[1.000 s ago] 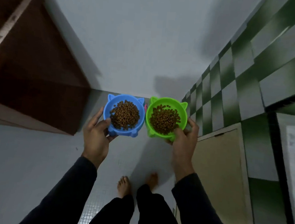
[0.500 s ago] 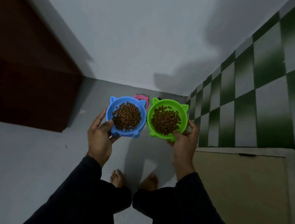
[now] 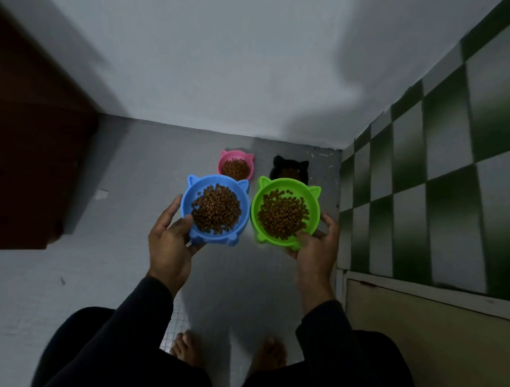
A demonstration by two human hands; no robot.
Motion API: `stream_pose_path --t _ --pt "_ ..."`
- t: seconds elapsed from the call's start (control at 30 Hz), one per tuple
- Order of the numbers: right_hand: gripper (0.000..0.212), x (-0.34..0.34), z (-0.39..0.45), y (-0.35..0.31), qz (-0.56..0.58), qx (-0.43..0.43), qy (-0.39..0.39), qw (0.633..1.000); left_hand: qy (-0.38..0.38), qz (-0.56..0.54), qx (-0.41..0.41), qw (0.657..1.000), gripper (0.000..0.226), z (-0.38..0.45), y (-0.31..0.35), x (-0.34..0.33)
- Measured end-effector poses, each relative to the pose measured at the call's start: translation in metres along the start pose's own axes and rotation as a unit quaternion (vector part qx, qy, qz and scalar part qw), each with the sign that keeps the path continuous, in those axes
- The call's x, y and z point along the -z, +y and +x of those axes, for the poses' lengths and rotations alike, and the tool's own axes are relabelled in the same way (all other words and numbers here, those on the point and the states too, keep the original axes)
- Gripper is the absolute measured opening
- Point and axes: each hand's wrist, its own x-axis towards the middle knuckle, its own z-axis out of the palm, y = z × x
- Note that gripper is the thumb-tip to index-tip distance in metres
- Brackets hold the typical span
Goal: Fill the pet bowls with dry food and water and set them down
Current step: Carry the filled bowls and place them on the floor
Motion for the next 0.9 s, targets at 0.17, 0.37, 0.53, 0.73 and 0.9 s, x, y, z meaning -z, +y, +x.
stream_pose_path --t 0.17,0.37,0.53,0.73,0.9 --pt "0.064 -0.006 0.059 0.060 0.012 -0.010 0.003 1.000 -0.006 -0.001 0.006 1.000 0.050 0.061 -0.064 0.003" --pt "0.060 -0.014 0.114 0.117 0.015 -0.017 0.019 1.000 -0.001 -0.005 0.017 1.000 0.050 0.117 -0.124 0.005" --pt "0.061 -0.020 0.146 0.148 0.006 -0.016 0.031 0.999 -0.002 -0.011 0.023 1.000 0.049 0.153 -0.153 0.006" --pt "0.059 -0.025 0.179 0.172 -0.005 -0.017 0.043 0.999 -0.003 -0.011 0.029 1.000 0.050 0.185 -0.175 0.003" --pt "0.057 -0.025 0.199 0.186 -0.021 -0.021 0.060 0.998 0.001 -0.014 0.035 0.999 0.051 0.202 -0.188 0.003"
